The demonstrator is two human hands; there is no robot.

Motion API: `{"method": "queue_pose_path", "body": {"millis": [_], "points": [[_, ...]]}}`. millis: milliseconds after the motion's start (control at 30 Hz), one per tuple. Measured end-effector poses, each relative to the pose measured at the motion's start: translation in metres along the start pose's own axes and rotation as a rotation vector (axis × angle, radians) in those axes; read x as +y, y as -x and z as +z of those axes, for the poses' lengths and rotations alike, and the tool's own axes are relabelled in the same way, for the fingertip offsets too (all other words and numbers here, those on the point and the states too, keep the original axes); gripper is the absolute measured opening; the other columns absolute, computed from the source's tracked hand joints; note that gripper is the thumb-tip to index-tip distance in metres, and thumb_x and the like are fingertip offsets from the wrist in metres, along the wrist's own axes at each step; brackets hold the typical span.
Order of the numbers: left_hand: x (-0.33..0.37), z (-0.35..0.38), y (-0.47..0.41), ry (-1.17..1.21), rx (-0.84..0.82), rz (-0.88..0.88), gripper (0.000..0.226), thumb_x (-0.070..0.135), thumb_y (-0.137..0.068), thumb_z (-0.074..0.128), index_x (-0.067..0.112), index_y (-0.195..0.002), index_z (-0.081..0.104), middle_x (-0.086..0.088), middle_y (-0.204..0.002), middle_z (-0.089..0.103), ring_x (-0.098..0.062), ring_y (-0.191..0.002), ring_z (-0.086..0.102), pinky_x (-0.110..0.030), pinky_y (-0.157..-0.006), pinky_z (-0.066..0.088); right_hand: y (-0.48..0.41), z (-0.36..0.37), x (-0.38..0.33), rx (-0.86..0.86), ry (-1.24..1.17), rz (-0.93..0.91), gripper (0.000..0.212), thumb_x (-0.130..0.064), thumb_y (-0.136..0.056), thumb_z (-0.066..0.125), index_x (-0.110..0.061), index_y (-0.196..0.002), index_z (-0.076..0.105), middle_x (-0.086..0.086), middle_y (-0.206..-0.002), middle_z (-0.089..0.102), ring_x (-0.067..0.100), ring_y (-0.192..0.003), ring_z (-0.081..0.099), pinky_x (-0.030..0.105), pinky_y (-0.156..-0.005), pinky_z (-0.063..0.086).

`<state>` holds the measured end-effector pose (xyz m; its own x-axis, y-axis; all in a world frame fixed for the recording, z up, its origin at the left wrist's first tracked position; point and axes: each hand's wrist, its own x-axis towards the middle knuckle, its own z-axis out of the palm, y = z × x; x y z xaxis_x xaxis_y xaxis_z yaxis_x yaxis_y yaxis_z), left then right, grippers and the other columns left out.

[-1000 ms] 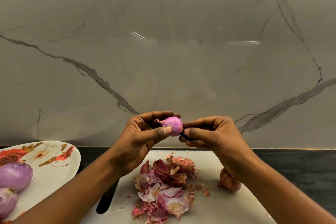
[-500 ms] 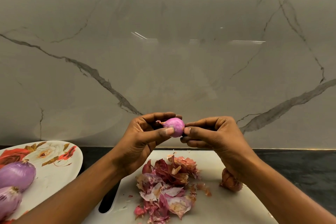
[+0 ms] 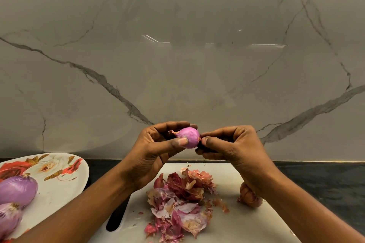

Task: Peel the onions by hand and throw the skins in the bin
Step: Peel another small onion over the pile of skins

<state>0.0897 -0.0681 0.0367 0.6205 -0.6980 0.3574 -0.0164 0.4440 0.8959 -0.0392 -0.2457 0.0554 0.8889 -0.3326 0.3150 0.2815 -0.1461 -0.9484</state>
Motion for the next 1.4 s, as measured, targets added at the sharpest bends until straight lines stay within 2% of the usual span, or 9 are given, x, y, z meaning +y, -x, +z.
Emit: {"method": "queue_pose_path", "body": {"millis": [200, 333, 600, 900, 1067, 1233, 1400], "points": [[0.0, -0.001, 0.0, -0.036, 0.029, 0.016, 0.044, -0.004, -0.082, 0.079, 0.002, -0.124, 0.07, -0.019, -0.129, 0.072, -0.036, -0.122, 0.068, -0.034, -0.096, 0.061, -0.001, -0.001, -0.002, -0.046, -0.033, 0.04, 0.013, -0.006, -0.089, 0.076, -0.003, -0.101, 0.08, 0.018, -0.09, 0.081, 0.031, -0.086, 0.081, 0.029, -0.073, 0.066], [-0.002, 0.001, 0.0, -0.078, 0.052, 0.036, 0.05, -0.001, -0.075, 0.076, 0.001, -0.124, 0.069, -0.017, -0.125, 0.074, -0.034, -0.119, 0.07, -0.032, -0.094, 0.062, -0.003, -0.002, 0.003, -0.046, 0.117, -0.032, 0.019, -0.01, -0.085, 0.082, -0.006, -0.103, 0.081, 0.011, -0.088, 0.081, 0.026, -0.084, 0.081, 0.027, -0.071, 0.065], [-0.003, 0.001, 0.0, -0.158, 0.055, 0.072, 0.05, -0.005, -0.072, 0.079, 0.002, -0.12, 0.072, -0.014, -0.122, 0.076, -0.03, -0.116, 0.073, -0.031, -0.094, 0.061, -0.002, -0.002, 0.013, 0.012, 0.42, -0.187, 0.012, -0.015, -0.089, 0.082, -0.021, -0.098, 0.083, -0.003, -0.082, 0.081, 0.017, -0.077, 0.079, 0.039, -0.073, 0.067], [-0.005, 0.001, 0.0, -0.265, 0.069, 0.116, 0.049, -0.002, -0.068, 0.085, 0.002, -0.116, 0.075, -0.011, -0.119, 0.078, -0.029, -0.113, 0.074, -0.034, -0.094, 0.061, -0.003, -0.003, 0.016, 0.071, 0.56, -0.264, 0.005, -0.017, -0.089, 0.081, -0.02, -0.091, 0.084, -0.008, -0.075, 0.078, 0.011, -0.07, 0.076, 0.034, -0.068, 0.067], [-0.007, 0.002, 0.0, -0.226, 0.053, 0.09, 0.048, -0.003, -0.073, 0.081, 0.002, -0.12, 0.073, -0.013, -0.121, 0.077, -0.031, -0.115, 0.073, -0.034, -0.095, 0.061, -0.003, -0.004, 0.016, 0.103, 0.574, -0.268, 0.006, -0.017, -0.088, 0.08, -0.021, -0.085, 0.083, -0.008, -0.072, 0.077, 0.01, -0.068, 0.075, 0.033, -0.068, 0.066], [-0.007, -0.001, -0.001, -0.082, 0.045, 0.071, 0.044, 0.002, -0.082, 0.082, 0.004, -0.124, 0.071, -0.019, -0.128, 0.072, -0.036, -0.121, 0.069, -0.034, -0.096, 0.061, -0.004, -0.005, 0.015, 0.125, 0.576, -0.234, 0.008, -0.014, -0.087, 0.079, -0.02, -0.082, 0.082, -0.006, -0.071, 0.077, 0.01, -0.067, 0.076, 0.034, -0.068, 0.066], [-0.007, -0.002, -0.005, 0.014, 0.06, 0.033, 0.049, 0.006, -0.083, 0.073, 0.004, -0.131, 0.067, -0.022, -0.131, 0.069, -0.039, -0.122, 0.069, -0.037, -0.096, 0.061, -0.005, -0.005, 0.014, 0.065, 0.548, -0.144, 0.009, -0.008, -0.086, 0.08, -0.016, -0.082, 0.081, -0.001, -0.071, 0.077, 0.014, -0.066, 0.076, 0.034, -0.067, 0.066]]}}
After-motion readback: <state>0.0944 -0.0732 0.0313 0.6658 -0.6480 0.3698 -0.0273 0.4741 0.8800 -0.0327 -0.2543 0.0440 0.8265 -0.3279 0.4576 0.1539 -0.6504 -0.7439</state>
